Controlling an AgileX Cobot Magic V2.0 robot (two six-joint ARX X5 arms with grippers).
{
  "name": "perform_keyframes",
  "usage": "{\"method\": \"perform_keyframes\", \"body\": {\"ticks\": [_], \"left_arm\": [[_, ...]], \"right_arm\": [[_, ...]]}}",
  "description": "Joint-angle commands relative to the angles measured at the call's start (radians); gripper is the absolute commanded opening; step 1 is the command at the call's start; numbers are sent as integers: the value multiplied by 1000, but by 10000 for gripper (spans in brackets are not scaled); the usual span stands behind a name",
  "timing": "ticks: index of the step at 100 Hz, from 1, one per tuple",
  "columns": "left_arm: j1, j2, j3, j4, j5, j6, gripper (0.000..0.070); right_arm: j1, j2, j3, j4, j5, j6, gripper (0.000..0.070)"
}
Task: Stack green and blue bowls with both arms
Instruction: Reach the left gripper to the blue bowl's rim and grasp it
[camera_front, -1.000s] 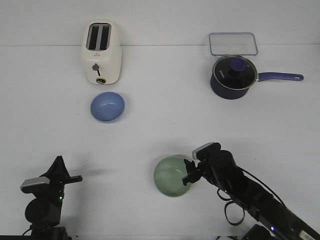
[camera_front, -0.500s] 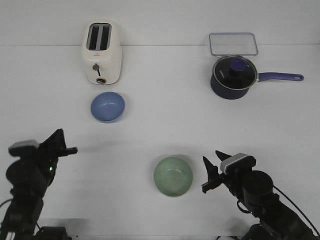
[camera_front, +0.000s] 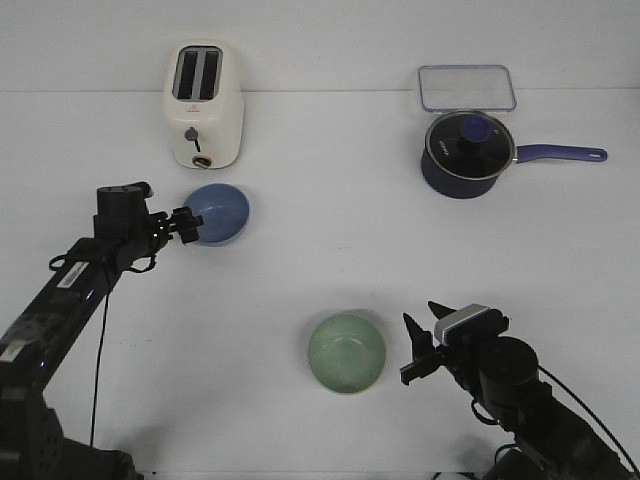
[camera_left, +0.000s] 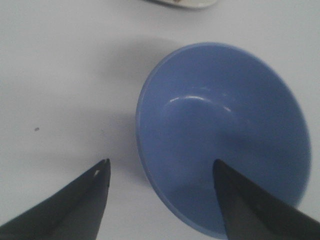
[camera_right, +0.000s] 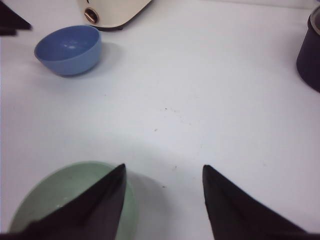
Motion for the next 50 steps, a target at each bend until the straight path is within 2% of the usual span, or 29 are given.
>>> {"method": "perform_keyframes", "body": {"ticks": [1,24,29,36,39,50], "left_arm": [[-7,56,41,10,3,14,383],[-20,172,71,71,-1,16,363],[-20,179,71,82,-3,16,277],[-20,182,71,89,-3,17,71],[-20,183,71,88,-4,21,4],[-20,183,71,79,-5,29,11]], "right_arm": [[9,6,5,10,5,-9,322],[9,6,5,10,5,-9,322],[9,6,5,9,5,-8,322],[9,6,5,9,4,-8,322],[9,6,5,9,4,-8,322],[9,6,5,9,5,-6,322]]}}
